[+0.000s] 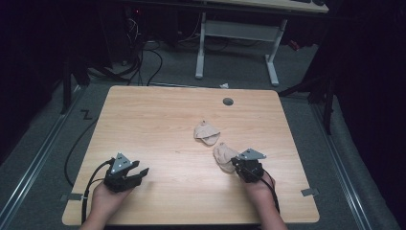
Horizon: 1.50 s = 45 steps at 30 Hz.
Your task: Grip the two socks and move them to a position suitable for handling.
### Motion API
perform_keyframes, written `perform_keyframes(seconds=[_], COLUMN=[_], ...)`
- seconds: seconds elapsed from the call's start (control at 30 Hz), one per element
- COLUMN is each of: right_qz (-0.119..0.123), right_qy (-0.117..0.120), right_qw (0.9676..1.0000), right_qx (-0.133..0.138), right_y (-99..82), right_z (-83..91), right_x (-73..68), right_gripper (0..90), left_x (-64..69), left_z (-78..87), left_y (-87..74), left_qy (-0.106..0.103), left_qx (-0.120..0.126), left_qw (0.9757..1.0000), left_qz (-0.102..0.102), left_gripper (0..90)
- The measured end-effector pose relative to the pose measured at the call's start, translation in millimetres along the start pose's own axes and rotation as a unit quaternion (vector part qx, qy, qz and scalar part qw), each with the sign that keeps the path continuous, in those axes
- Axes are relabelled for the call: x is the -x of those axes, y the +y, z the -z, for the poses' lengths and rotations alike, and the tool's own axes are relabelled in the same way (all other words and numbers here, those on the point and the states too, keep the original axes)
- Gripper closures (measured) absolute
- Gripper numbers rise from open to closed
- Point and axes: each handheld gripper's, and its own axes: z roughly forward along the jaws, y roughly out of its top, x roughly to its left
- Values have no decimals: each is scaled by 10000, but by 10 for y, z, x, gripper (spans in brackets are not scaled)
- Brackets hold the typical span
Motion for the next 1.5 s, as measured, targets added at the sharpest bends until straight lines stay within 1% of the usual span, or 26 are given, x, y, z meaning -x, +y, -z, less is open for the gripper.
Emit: perform_keyframes(seconds=[0.07, 0.13, 0.2, 0.3, 0.4, 0.47, 0.53, 0.6, 0.63, 0.7, 0.77, 0.8, 0.83, 0.87, 0.97, 1.0, 1.03, 1.17, 1.2, 1.23, 1.27, 1.33, 1.37, 1.4, 1.43, 1.5], right_qz=[11, 36, 32, 112, 134, 192, 225, 291, 361, 372, 472, 573, 573, 633, 751, 840, 840, 970, 1026, 1026, 1093, 1107, 1160, 1273, 1273, 1353], right_qy=[-4, -70, -69, -54, 32, 158, 184, 288, 403, 429, 510, 574, 574, 606, 698, 761, 761, 905, 973, 973, 1062, 1090, 1129, 1221, 1221, 1272], right_qw=[10000, 9998, 9998, 9996, 9996, 9994, 9993, 9989, 9983, 9982, 9974, 9965, 9965, 9960, 9946, 9934, 9934, 9911, 9899, 9899, 9883, 9878, 9868, 9843, 9843, 9826], right_qx=[-32, -163, -178, -262, -245, -245, -236, -232, -195, -209, -198, -194, -194, -183, -172, -169, -169, -120, -107, -107, -104, -103, -91, -76, -76, -71], right_y=[-1, -11, -15, -29, -28, -25, -24, -15, -5, 0, 17, 32, 32, 39, 62, 77, 77, 102, 113, 113, 126, 131, 140, 154, 154, 165], right_z=[-14, -64, -75, -103, -102, -95, -95, -95, -104, -103, -111, -117, -117, -121, -133, -139, -139, -156, -161, -161, -166, -167, -172, -178, -178, -178], right_x=[-3, -6, -8, -35, -64, -114, -130, -184, -237, -264, -335, -401, -401, -432, -528, -590, -590, -717, -781, -781, -840, -866, -907, -985, -985, -1054], right_gripper=[900, 900, 900, 900, 900, 900, 900, 900, 900, 900, 900, 900, 900, 900, 900, 900, 900, 900, 900, 900, 900, 900, 900, 900, 900, 900], left_x=[-2, -1, 2, 14, 32, 47, 53, 64, 67, 77, 86, 93, 93, 97, 103, 107, 107, 120, 130, 130, 136, 145, 149, 153, 156, 162], left_z=[0, 0, 1, -6, -17, -24, -28, -34, -36, -41, -47, -54, -54, -57, -62, -65, -65, -71, -78, -78, -82, -88, -90, -92, -93, -95], left_y=[-3, -4, -3, 1, 4, 5, 5, 3, 3, 1, 0, -1, -1, -2, 0, 0, 0, 0, -1, -1, -1, -1, 0, 1, 2, 3], left_qy=[-7, -17, -15, -24, -47, -60, -76, -85, -95, -106, -124, -130, -130, -132, -147, -148, -148, -157, -154, -154, -159, -153, -156, -157, -165, -169], left_qx=[2, 14, 7, 29, 8, -3, -14, -50, -53, -57, -72, -95, -95, -100, -111, -105, -105, -132, -134, -134, -134, -140, -143, -148, -158, -172], left_qw=[10000, 10000, 10000, 10000, 10000, 10000, 10000, 9999, 9999, 9999, 9998, 9998, 9998, 9998, 9997, 9997, 9997, 9996, 9996, 9996, 9995, 9995, 9994, 9994, 9994, 9993], left_qz=[7, 18, 7, 12, -18, -38, -52, -79, -85, -98, -115, -143, -143, -139, -152, -168, -168, -190, -215, -215, -223, -253, -258, -272, -276, -291], left_gripper=[504, 503, 503, 503, 502, 501, 500, 500, 499, 499, 498, 497, 497, 497, 498, 497, 497, 497, 497, 497, 497, 497, 497, 497, 497, 497])
